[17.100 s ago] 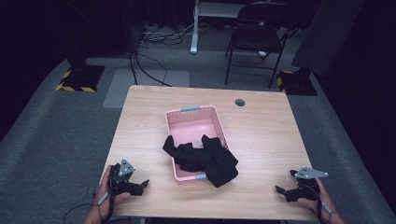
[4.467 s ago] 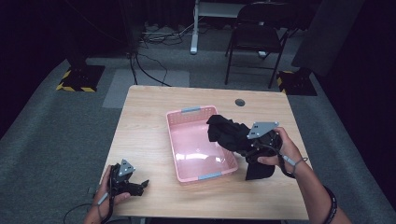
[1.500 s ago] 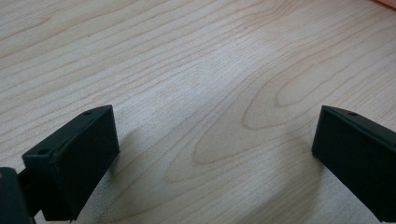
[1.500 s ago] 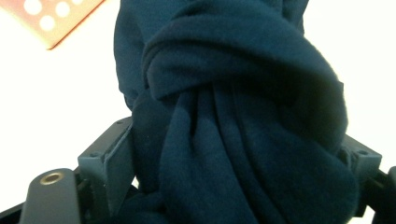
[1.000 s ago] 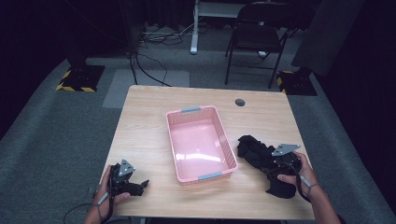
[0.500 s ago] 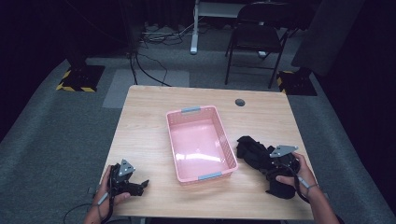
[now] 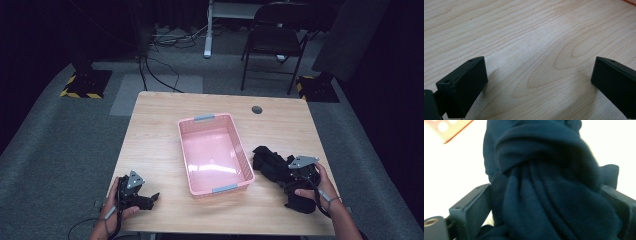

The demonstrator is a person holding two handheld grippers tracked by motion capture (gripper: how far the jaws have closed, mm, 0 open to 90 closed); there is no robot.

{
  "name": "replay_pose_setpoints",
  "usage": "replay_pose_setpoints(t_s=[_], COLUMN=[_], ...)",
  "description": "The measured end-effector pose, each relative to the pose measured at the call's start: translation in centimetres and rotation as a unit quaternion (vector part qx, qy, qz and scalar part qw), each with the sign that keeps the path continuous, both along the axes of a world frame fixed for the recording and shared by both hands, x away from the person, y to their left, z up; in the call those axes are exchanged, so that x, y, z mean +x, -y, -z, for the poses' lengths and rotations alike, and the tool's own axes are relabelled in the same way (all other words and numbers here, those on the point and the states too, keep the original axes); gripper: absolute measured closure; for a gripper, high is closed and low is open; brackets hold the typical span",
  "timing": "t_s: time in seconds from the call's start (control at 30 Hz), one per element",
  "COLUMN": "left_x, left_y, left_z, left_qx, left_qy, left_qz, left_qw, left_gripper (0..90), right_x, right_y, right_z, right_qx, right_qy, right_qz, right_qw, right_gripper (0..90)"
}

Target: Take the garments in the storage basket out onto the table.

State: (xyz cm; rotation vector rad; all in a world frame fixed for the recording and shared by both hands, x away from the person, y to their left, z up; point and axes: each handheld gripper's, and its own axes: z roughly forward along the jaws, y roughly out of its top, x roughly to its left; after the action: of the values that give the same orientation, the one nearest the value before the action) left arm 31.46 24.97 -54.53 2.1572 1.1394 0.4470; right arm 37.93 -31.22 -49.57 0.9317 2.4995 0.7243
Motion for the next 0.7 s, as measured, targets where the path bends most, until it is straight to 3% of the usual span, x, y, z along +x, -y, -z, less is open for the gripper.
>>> replay_pose_setpoints(t_s=[0.7], left_x=[0.00], left_y=[0.00], left_z=[0.00], left_qx=[0.000], left_qy=[0.000], left_qz=[0.000], left_qw=[1.0000], left_gripper=[0.1], right_x=[-0.50], right_y=[-0.61], right_z=[-0.46], right_qx=[-0.003], right_qy=[0.026], right_qz=[-0.003], right_qw=[0.9996], right_gripper=[1.5])
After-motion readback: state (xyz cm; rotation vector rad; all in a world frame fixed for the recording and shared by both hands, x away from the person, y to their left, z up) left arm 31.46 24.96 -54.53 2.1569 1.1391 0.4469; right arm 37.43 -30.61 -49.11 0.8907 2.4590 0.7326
